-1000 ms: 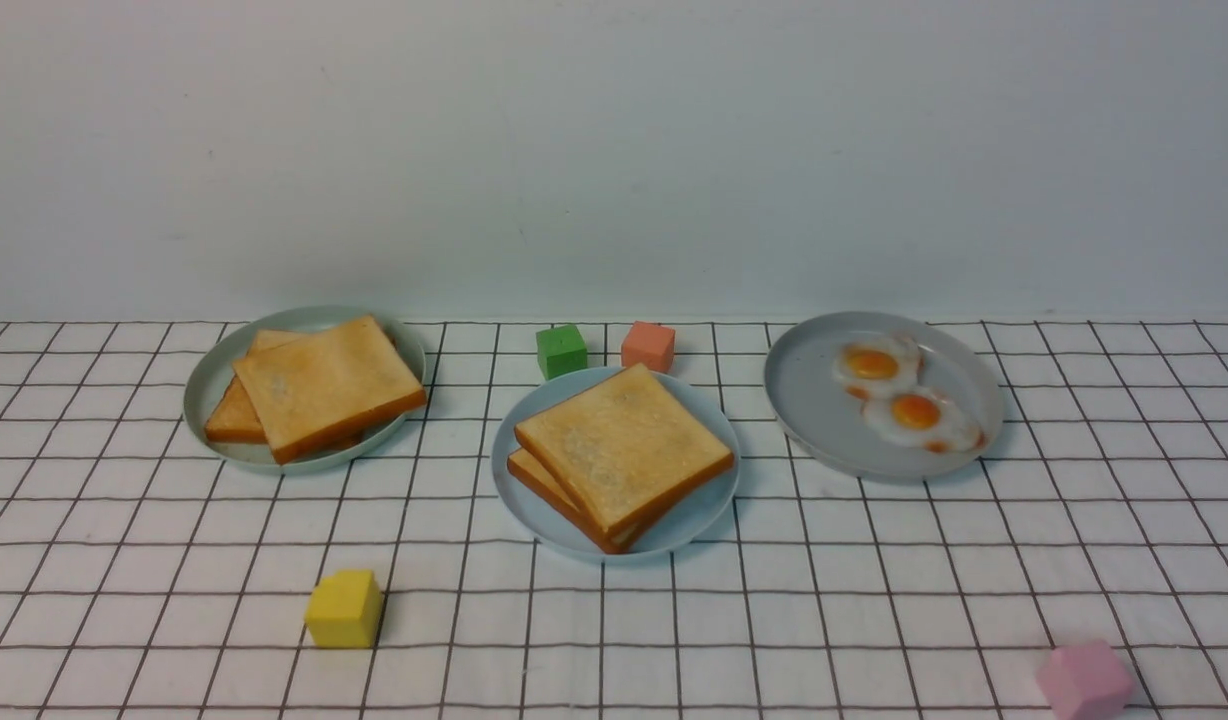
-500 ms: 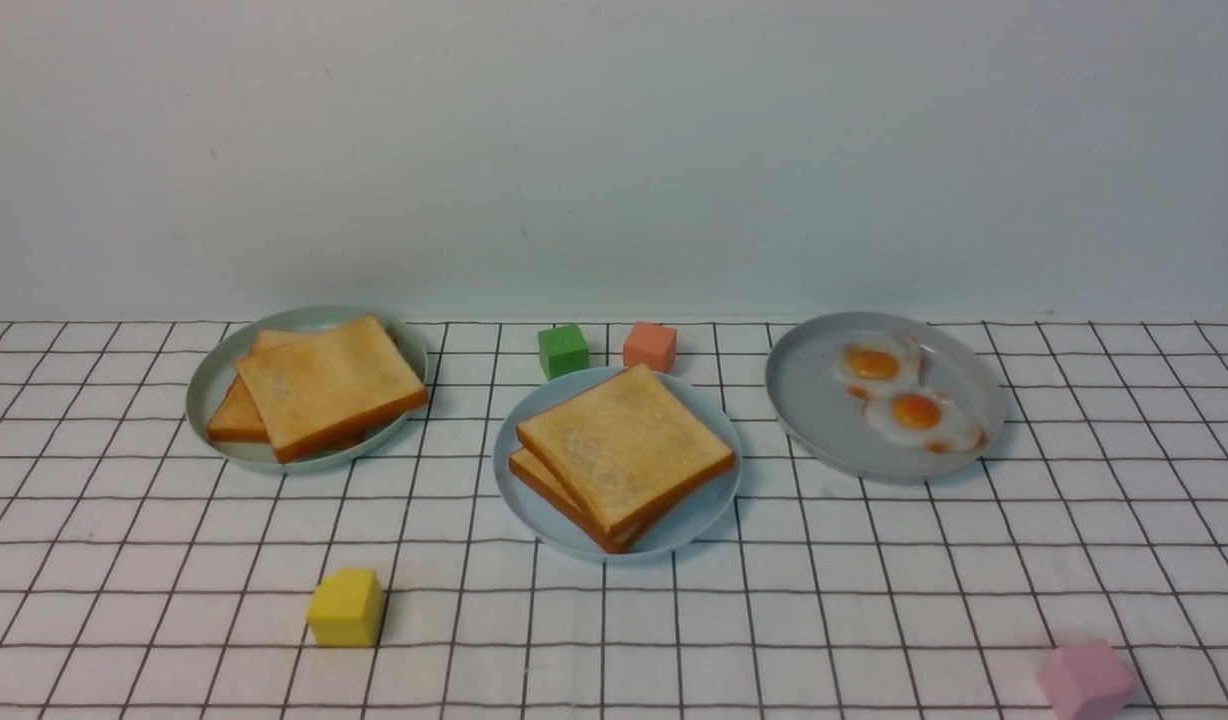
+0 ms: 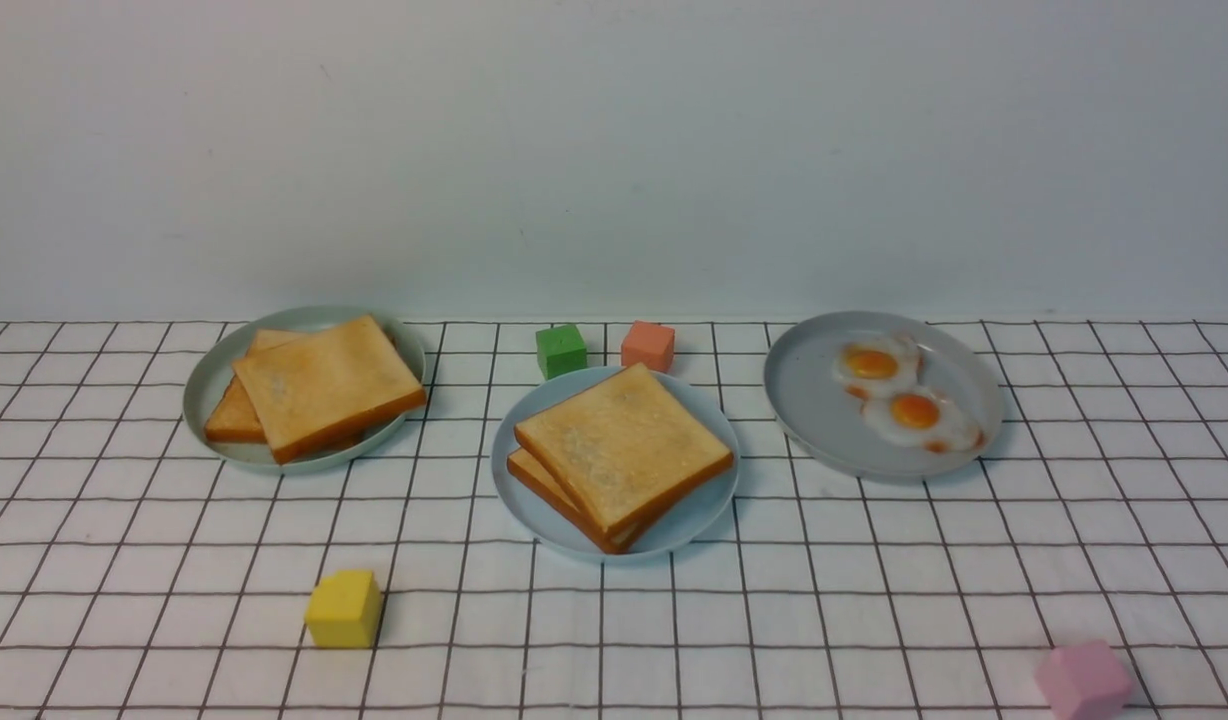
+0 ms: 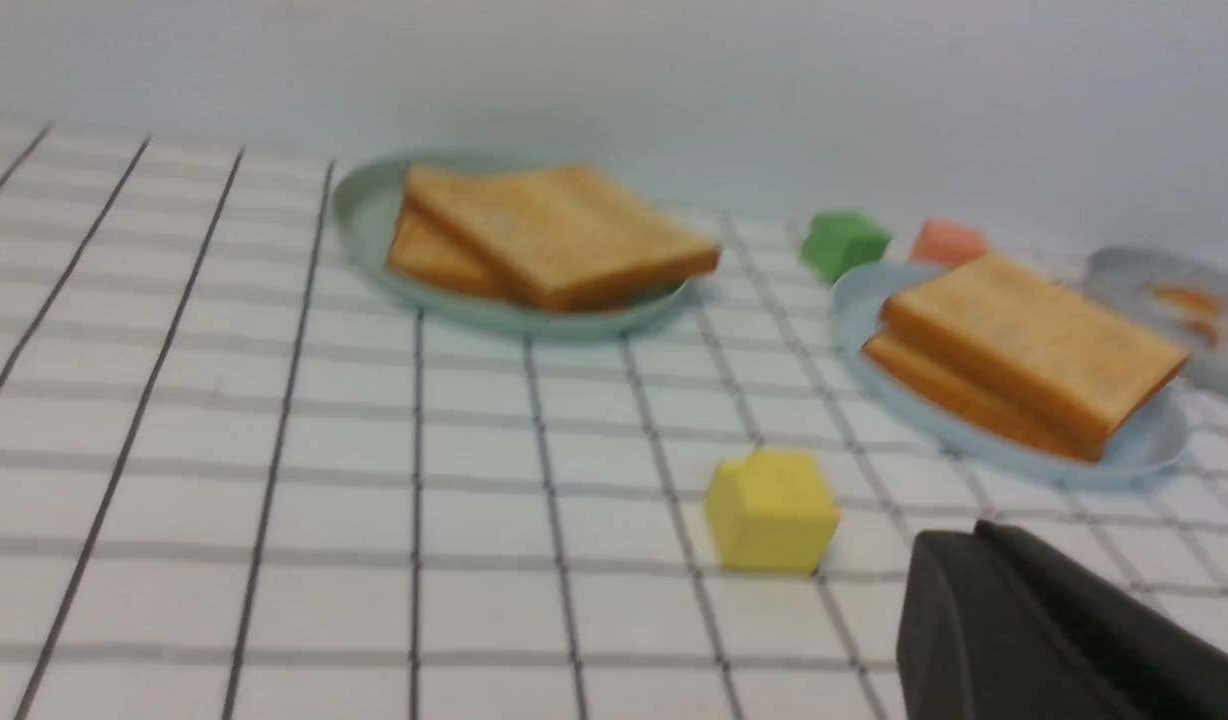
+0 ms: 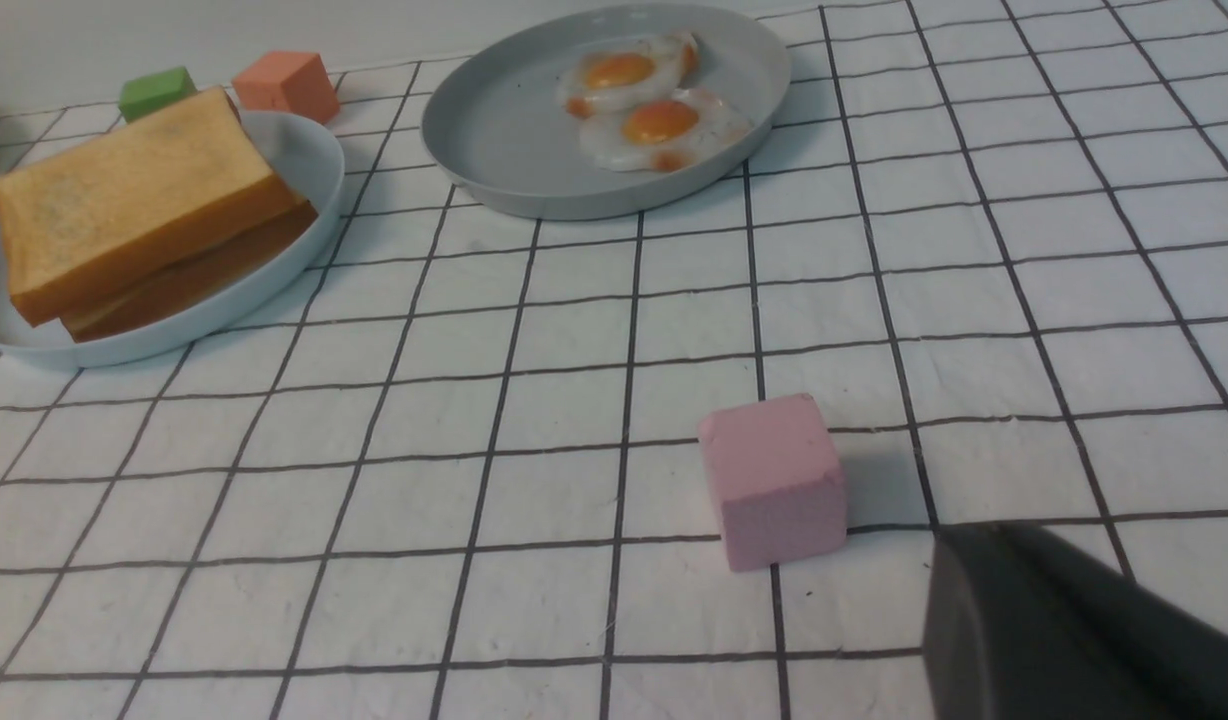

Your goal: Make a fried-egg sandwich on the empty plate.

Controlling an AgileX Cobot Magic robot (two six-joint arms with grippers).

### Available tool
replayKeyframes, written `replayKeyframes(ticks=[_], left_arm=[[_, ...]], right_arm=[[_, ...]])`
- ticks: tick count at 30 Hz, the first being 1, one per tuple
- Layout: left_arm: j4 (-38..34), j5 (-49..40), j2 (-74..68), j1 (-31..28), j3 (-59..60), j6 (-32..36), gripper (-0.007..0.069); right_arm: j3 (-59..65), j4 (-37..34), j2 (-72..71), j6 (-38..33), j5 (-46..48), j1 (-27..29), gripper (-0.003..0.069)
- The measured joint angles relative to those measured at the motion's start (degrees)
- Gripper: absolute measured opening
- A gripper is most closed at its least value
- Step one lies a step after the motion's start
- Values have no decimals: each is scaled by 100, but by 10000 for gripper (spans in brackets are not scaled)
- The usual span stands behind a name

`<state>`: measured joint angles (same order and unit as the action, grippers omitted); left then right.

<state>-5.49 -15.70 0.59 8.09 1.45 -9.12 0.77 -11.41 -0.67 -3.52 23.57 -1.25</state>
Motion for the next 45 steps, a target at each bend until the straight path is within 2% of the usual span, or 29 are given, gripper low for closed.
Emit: replayKeyframes(ticks=[2,4,45], left_arm=[[-45,-498,0,-227,33,11,-13],[-55,-633,0,-300,35,16,-13],[-90,-629,0,-325,35,18,-11]], right_arm=[[0,0,0,0,-1,0,6],[0,0,0,0,-1,0,7],[0,0,0,0,-1,0,50]])
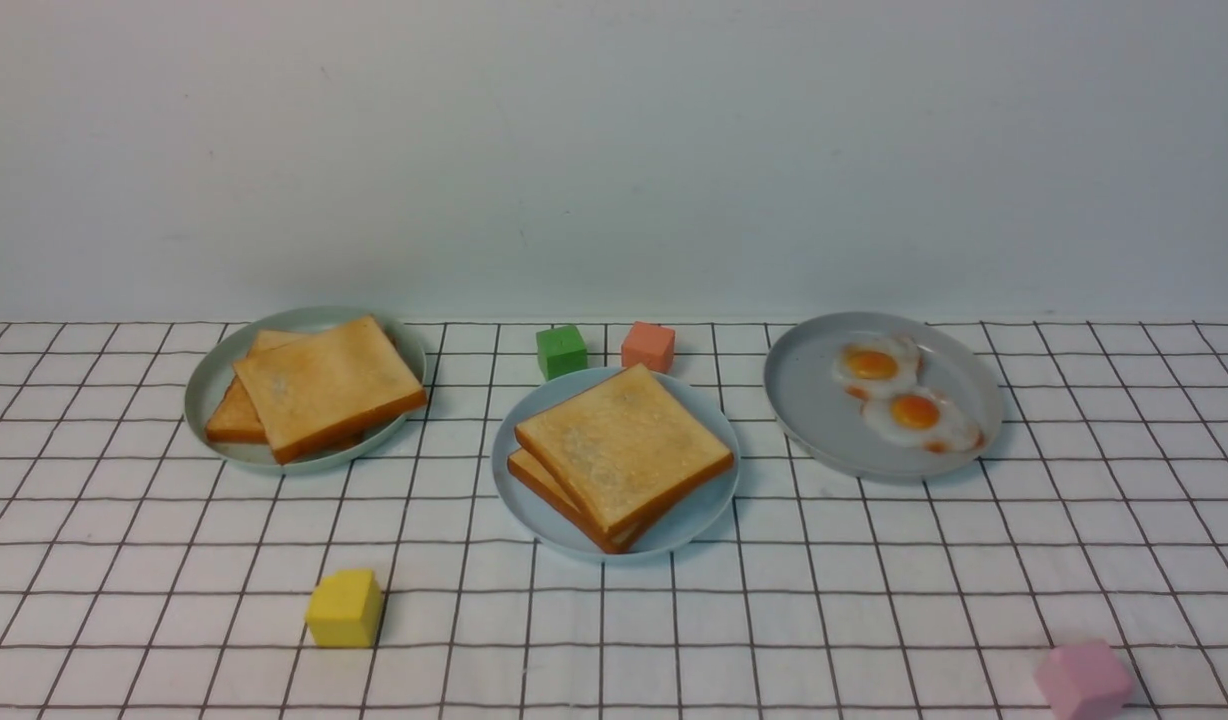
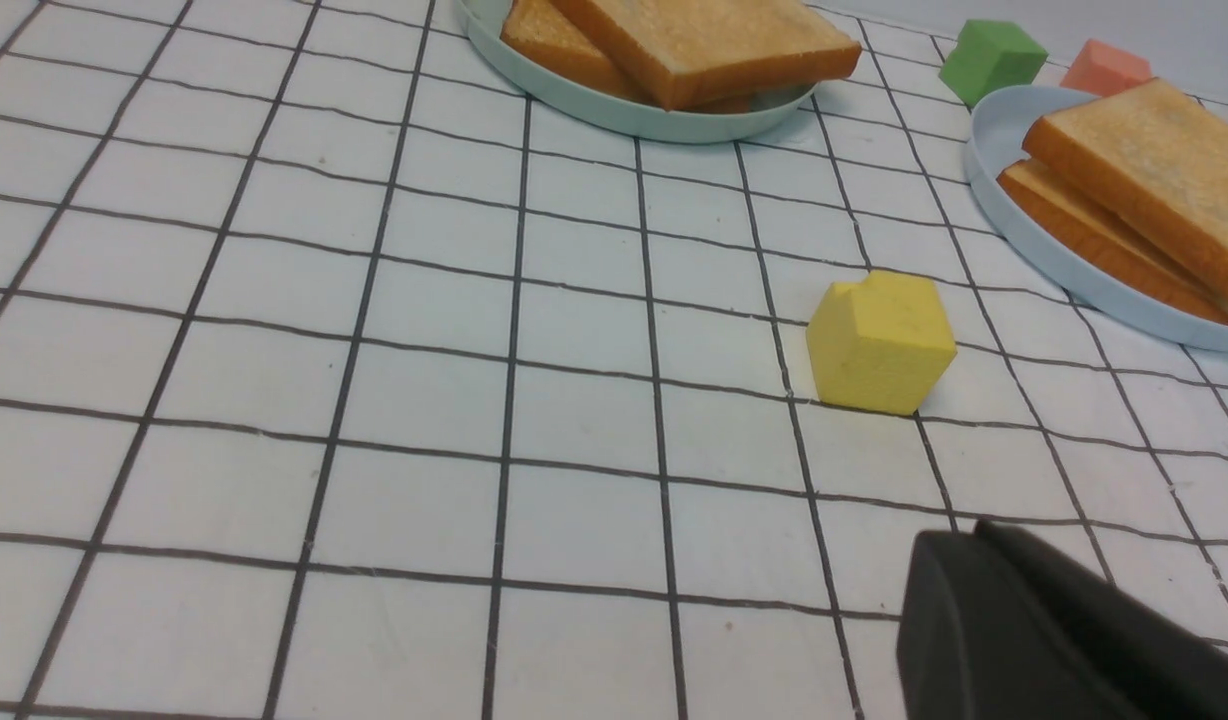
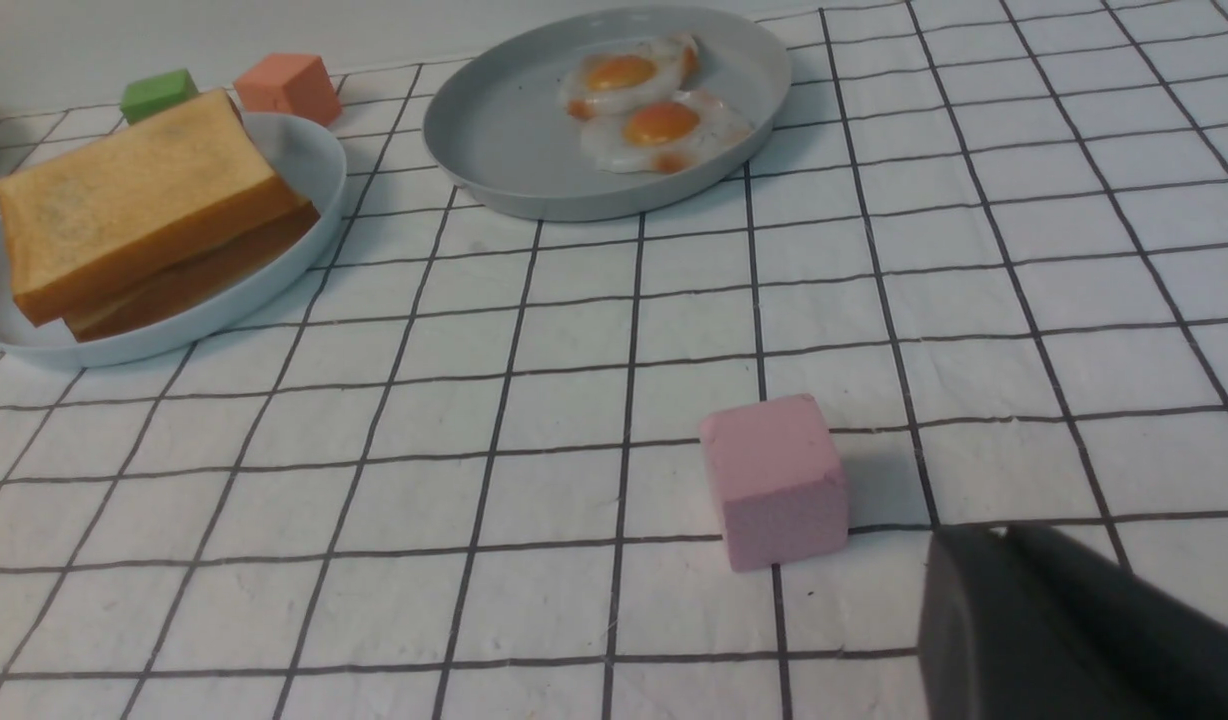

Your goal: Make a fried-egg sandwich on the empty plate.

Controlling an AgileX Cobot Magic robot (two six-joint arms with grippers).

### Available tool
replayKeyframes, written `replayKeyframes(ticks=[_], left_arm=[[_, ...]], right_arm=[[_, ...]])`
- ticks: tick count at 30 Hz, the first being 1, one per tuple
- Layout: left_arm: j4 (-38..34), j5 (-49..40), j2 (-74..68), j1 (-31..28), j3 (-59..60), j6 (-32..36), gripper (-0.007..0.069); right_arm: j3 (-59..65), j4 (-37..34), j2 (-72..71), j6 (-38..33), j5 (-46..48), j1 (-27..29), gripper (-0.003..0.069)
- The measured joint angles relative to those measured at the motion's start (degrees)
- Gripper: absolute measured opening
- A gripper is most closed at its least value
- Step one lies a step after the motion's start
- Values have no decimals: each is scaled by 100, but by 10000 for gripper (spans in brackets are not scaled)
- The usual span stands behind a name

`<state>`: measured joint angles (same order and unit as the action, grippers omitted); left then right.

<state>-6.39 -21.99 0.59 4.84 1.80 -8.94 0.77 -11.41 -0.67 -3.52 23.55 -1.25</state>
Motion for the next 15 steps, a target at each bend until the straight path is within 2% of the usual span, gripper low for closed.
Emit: replayKeyframes(ticks=[15], left_arm=[[0,0,0,0,0,0,-1]], right_arm=[[0,0,0,0,0,0,69]])
